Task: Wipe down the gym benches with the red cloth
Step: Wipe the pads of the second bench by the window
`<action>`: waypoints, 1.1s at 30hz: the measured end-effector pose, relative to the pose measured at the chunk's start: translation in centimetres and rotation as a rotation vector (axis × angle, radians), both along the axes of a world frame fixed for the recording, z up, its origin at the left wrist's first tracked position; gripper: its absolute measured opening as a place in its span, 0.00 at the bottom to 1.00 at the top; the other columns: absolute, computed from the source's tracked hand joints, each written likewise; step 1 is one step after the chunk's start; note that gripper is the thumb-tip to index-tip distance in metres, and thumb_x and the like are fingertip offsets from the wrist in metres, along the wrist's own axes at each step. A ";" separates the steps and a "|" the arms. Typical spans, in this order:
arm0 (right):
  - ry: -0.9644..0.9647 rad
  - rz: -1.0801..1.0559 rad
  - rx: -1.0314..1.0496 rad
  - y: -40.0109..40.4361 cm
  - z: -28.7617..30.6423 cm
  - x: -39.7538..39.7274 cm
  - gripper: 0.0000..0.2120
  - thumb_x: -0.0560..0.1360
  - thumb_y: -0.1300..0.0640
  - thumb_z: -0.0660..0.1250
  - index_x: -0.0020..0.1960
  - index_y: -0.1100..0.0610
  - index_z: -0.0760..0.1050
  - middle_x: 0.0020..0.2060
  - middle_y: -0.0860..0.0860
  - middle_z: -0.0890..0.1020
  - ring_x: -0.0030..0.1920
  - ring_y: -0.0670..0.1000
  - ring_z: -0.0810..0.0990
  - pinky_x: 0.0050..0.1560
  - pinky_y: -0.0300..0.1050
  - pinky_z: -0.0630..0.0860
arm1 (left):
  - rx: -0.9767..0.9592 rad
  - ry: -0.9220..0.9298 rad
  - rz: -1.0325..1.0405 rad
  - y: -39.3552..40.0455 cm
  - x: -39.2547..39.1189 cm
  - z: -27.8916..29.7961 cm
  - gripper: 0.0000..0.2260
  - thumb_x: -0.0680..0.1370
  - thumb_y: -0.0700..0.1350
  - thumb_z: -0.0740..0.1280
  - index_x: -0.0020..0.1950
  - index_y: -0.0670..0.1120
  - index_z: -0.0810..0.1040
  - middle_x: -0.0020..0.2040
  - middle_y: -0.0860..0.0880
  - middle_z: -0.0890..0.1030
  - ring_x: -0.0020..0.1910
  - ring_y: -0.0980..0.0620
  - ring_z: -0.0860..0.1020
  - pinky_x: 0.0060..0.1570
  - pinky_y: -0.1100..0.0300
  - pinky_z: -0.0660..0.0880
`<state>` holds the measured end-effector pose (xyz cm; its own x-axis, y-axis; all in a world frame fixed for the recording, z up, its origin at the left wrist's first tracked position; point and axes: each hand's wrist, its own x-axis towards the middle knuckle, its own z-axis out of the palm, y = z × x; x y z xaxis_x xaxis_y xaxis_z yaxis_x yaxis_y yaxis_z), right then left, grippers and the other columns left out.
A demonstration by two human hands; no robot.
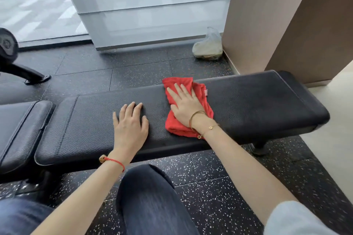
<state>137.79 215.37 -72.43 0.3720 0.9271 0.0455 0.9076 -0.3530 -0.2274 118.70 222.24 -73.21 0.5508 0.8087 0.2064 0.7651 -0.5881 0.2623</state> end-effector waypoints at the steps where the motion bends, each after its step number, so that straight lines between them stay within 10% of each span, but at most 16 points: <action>1: -0.008 0.040 0.008 -0.4 -0.2 -1.2 0.29 0.79 0.50 0.54 0.78 0.50 0.50 0.78 0.53 0.50 0.78 0.53 0.47 0.76 0.55 0.41 | 0.002 -0.006 0.015 0.2 -0.4 0.0 0.22 0.80 0.48 0.60 0.74 0.47 0.68 0.75 0.46 0.68 0.76 0.45 0.61 0.76 0.40 0.52; 15: 0.060 -0.354 -0.021 -3.8 0.4 8.2 0.28 0.80 0.50 0.51 0.78 0.48 0.48 0.78 0.52 0.48 0.78 0.52 0.45 0.76 0.54 0.41 | -0.002 -0.006 0.110 1.3 -2.0 -0.7 0.22 0.80 0.48 0.60 0.74 0.46 0.67 0.76 0.45 0.66 0.76 0.43 0.59 0.75 0.36 0.51; 26: 0.000 0.153 0.031 1.2 0.1 -5.0 0.29 0.79 0.50 0.54 0.78 0.48 0.51 0.78 0.51 0.50 0.78 0.51 0.46 0.75 0.53 0.39 | 0.007 0.018 0.077 1.8 -2.6 -0.5 0.22 0.80 0.50 0.61 0.74 0.48 0.68 0.75 0.46 0.68 0.75 0.44 0.62 0.74 0.40 0.55; 33: 0.022 0.013 0.045 -4.8 -0.4 -0.4 0.28 0.79 0.50 0.54 0.78 0.45 0.50 0.78 0.49 0.49 0.78 0.50 0.45 0.76 0.52 0.40 | 0.075 -0.012 -0.068 4.3 -5.5 0.5 0.21 0.78 0.51 0.58 0.69 0.47 0.73 0.68 0.49 0.75 0.68 0.47 0.70 0.67 0.47 0.65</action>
<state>137.37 210.53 -72.86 0.3613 0.9291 0.0788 0.9066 -0.3303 -0.2627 113.20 226.53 -72.75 0.6009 0.7517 0.2717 0.7200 -0.6567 0.2244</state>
